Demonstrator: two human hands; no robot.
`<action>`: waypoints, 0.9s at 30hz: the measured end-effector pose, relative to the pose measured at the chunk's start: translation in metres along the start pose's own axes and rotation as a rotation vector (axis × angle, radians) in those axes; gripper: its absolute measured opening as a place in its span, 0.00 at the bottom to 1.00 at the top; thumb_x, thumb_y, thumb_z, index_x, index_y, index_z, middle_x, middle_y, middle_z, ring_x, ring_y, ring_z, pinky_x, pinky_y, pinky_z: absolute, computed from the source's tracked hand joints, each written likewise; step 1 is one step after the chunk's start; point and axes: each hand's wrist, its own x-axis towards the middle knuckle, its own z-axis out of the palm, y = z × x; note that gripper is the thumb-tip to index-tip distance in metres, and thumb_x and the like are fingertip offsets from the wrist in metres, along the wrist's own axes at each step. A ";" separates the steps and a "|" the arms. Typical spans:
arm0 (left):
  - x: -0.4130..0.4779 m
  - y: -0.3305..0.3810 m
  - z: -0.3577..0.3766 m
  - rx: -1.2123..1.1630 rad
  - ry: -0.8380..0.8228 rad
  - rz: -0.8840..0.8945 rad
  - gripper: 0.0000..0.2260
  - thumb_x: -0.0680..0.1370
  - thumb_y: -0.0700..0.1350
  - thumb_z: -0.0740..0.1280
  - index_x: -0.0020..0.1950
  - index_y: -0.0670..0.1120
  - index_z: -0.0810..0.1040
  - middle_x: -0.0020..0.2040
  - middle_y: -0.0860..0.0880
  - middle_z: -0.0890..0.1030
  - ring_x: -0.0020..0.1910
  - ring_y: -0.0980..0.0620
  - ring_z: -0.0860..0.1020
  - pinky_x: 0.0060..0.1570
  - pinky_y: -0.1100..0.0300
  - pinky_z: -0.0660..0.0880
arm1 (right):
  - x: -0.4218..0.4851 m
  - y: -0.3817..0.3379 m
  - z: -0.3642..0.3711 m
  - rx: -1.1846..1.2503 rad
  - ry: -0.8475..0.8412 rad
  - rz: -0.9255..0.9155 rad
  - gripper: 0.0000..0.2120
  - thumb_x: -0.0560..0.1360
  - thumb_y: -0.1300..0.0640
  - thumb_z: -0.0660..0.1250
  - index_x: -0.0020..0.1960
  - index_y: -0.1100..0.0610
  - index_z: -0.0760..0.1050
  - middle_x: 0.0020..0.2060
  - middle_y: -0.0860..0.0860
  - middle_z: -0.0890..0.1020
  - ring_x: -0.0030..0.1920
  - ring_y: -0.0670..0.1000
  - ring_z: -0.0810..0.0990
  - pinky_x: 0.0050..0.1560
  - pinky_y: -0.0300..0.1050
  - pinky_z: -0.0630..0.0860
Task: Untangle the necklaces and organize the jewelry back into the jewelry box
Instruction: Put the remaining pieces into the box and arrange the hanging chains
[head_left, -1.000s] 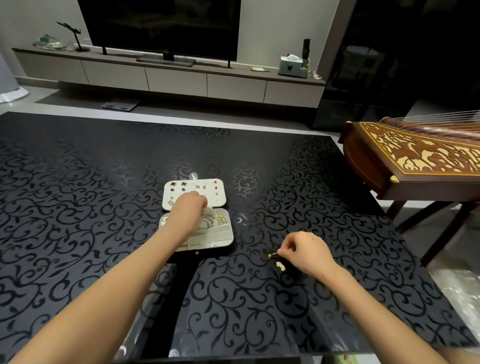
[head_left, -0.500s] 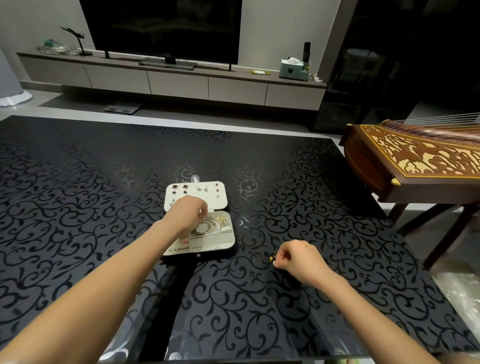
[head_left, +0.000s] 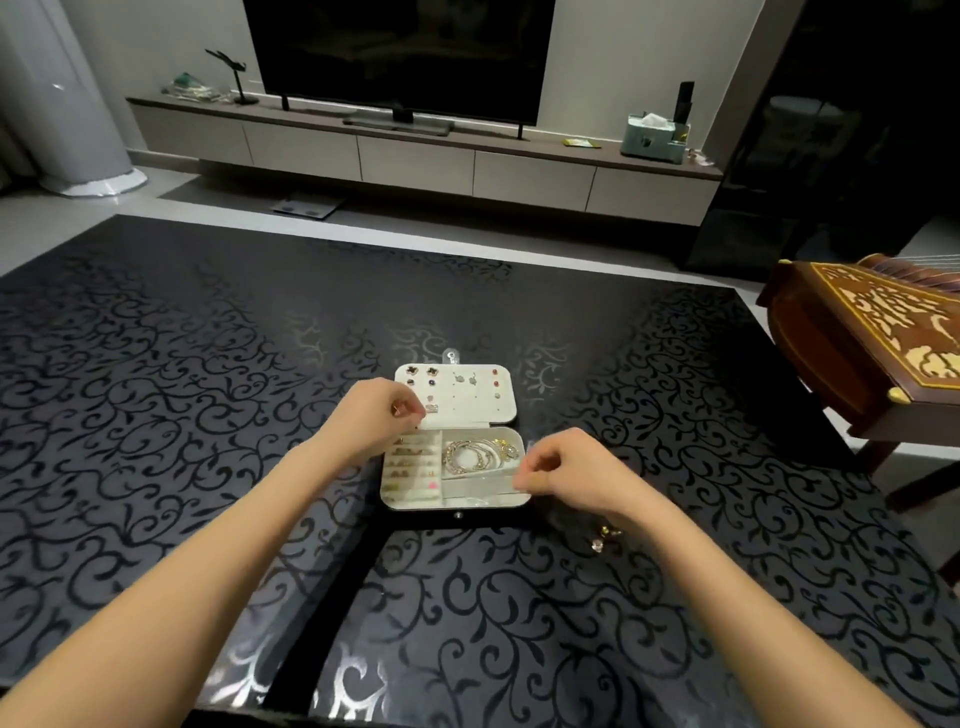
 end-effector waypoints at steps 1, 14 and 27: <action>-0.003 -0.003 -0.002 0.000 0.002 -0.026 0.04 0.74 0.42 0.68 0.45 0.45 0.82 0.39 0.53 0.79 0.40 0.56 0.75 0.35 0.71 0.65 | 0.007 -0.011 0.006 0.082 -0.027 -0.026 0.10 0.69 0.59 0.72 0.32 0.50 0.78 0.32 0.45 0.80 0.33 0.40 0.75 0.41 0.35 0.73; -0.030 -0.044 -0.002 -0.085 -0.013 -0.169 0.03 0.73 0.44 0.70 0.39 0.50 0.77 0.34 0.57 0.75 0.33 0.60 0.71 0.31 0.73 0.65 | 0.081 -0.080 0.070 -0.163 -0.262 0.092 0.09 0.60 0.65 0.69 0.29 0.59 0.68 0.28 0.52 0.69 0.33 0.52 0.68 0.36 0.47 0.63; -0.043 -0.050 -0.007 -0.146 -0.094 -0.221 0.07 0.67 0.47 0.75 0.40 0.47 0.80 0.33 0.54 0.73 0.32 0.57 0.70 0.34 0.65 0.65 | 0.079 -0.088 0.083 -0.432 -0.104 0.037 0.06 0.66 0.55 0.68 0.38 0.57 0.74 0.35 0.50 0.79 0.41 0.53 0.78 0.39 0.43 0.72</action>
